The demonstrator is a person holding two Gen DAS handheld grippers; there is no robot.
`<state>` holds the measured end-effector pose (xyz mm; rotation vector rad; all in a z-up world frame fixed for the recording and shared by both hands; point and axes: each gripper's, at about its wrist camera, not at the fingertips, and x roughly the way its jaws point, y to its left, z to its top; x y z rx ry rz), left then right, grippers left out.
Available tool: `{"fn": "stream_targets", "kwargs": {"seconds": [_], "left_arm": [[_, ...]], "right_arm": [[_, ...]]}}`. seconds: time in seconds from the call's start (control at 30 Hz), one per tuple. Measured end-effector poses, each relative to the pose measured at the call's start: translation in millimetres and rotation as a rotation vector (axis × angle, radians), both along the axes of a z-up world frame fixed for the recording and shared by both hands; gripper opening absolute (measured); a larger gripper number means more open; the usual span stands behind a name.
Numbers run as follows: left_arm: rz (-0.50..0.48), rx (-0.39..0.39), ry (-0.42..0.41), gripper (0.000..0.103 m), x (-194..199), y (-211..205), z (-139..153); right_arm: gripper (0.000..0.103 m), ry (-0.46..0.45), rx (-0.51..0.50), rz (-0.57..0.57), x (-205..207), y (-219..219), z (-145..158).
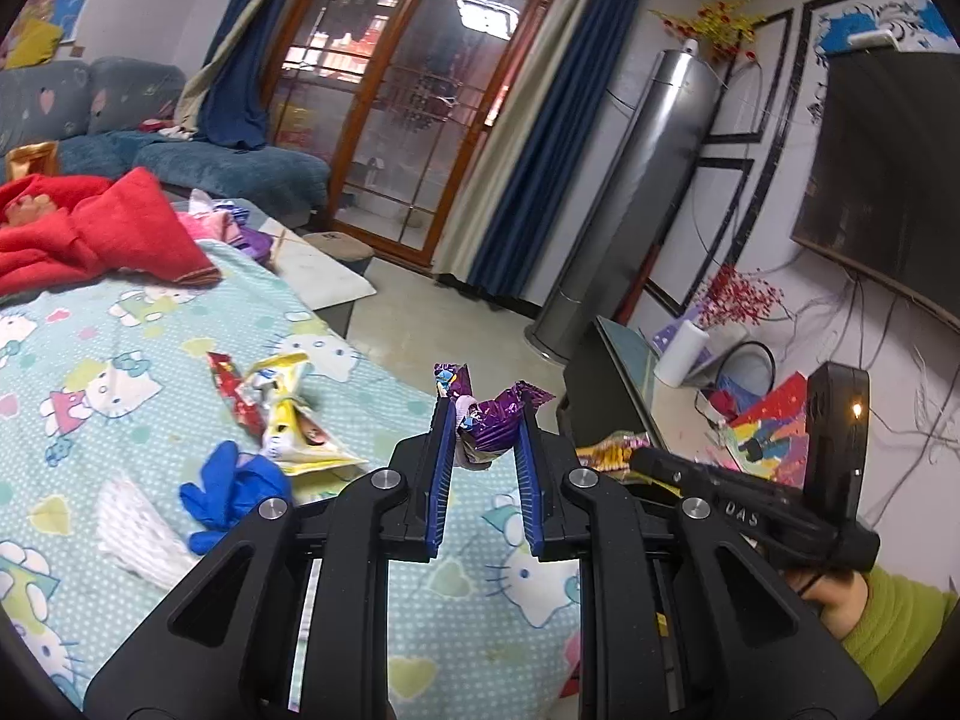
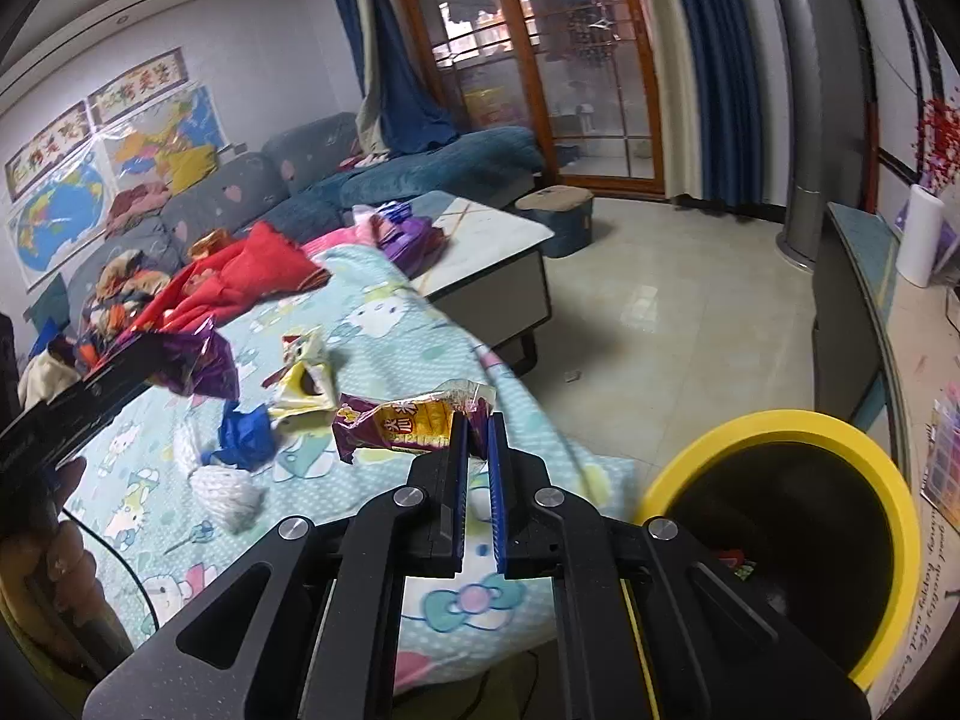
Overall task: Collect trash
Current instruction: 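Carry the purple wrapper and yellow snack packet over the yellow bin with both tools, then open both tools to drop the wrapper and snack packet into the bin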
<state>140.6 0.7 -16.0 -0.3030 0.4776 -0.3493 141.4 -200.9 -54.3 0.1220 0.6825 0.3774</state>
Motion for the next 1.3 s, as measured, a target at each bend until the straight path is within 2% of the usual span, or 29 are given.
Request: {"fn": "stream_targets", "kwargs": {"seconds": [0.5, 0.73, 1.3], "left_arm": [[-0.096, 0.055, 0.005, 0.014, -2.4, -40.6, -5.3], [-0.163, 0.09, 0.009, 0.014, -4.1, -72.5, -10.3], [-0.327, 0.192, 0.039, 0.014, -4.2, -151.3, -35.0]], "right_arm": [[0.007, -0.02, -0.003, -0.151, -6.9, -57.5, -2.2], [0.007, -0.025, -0.009, -0.214, -11.4, -80.2, -5.7], [0.007, 0.021, -0.081, -0.343, -14.2, -129.4, -33.1]]}}
